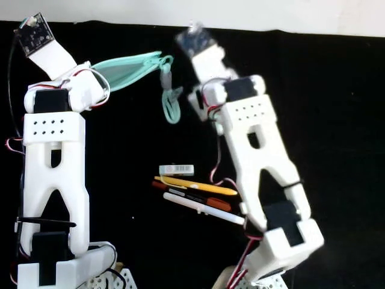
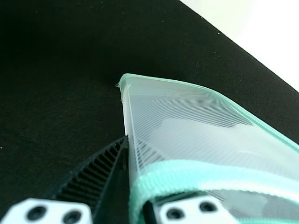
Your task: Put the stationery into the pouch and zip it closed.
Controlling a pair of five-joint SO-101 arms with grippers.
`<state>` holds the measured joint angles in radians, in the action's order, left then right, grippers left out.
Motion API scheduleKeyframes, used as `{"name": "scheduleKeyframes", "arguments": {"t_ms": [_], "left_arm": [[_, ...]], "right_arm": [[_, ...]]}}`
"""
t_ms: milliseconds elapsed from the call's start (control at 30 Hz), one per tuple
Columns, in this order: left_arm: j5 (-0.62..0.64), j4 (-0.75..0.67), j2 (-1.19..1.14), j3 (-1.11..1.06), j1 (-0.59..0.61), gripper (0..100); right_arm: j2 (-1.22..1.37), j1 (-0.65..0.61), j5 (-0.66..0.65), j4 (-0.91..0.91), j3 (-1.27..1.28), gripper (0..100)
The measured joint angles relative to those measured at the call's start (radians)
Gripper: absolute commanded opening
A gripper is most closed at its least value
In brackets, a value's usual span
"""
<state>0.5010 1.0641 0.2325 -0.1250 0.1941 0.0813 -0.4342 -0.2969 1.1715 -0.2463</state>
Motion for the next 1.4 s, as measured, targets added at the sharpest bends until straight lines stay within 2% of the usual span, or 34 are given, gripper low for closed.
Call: {"name": "scheduleKeyframes", "arguments": {"t_ms": [133, 367, 767, 933, 1100, 1400], "left_arm": [[0.0, 0.0, 0.0, 0.0, 0.0, 1], [0.0, 0.0, 0.0, 0.0, 0.0, 1], [0.0, 0.0, 0.0, 0.0, 0.0, 1], [0.011, 0.0, 0.0, 0.0, 0.0, 1], [0.061, 0.006, 0.0, 0.02, -0.002, 1], [0.066, 0.284, -0.002, 0.318, -0.002, 1]], "right_arm": [[-0.061, -0.02, 0.043, -0.072, -0.055, 0.8], [-0.068, -0.126, 0.078, -0.147, -0.176, 0.8], [0.153, -0.269, 0.091, -0.207, -0.517, 0.8], [0.229, -0.288, 0.097, -0.207, -0.671, 0.8], [0.316, -0.292, 0.16, -0.201, -0.827, 0.8], [0.387, -0.295, 0.167, -0.009, -1.177, 0.8]]}}
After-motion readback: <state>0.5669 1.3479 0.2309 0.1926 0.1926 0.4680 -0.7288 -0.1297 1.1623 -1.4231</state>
